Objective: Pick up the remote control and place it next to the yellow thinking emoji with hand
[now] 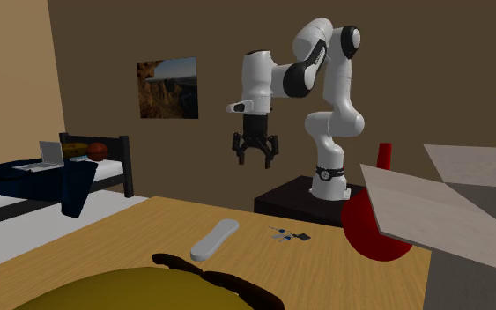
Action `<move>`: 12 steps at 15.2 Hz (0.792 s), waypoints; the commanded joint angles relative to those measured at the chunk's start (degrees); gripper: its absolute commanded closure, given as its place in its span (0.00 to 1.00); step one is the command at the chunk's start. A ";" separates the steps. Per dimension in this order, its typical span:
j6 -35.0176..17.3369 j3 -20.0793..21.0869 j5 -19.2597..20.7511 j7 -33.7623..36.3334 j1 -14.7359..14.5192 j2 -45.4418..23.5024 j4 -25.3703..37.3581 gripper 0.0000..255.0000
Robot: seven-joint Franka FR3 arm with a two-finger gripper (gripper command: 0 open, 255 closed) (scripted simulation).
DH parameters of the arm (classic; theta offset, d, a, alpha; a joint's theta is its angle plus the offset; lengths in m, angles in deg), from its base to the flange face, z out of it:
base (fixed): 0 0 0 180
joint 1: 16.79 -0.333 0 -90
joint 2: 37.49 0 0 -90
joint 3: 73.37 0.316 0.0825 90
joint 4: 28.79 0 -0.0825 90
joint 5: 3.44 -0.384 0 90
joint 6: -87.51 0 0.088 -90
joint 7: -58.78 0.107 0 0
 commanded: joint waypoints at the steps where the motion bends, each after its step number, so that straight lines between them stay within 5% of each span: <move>1: -2.45 -0.31 -0.66 -1.41 -0.04 -4.48 1.94 0.00; 12: -10.53 0.27 -5.27 -9.66 2.14 -29.88 18.62 0.00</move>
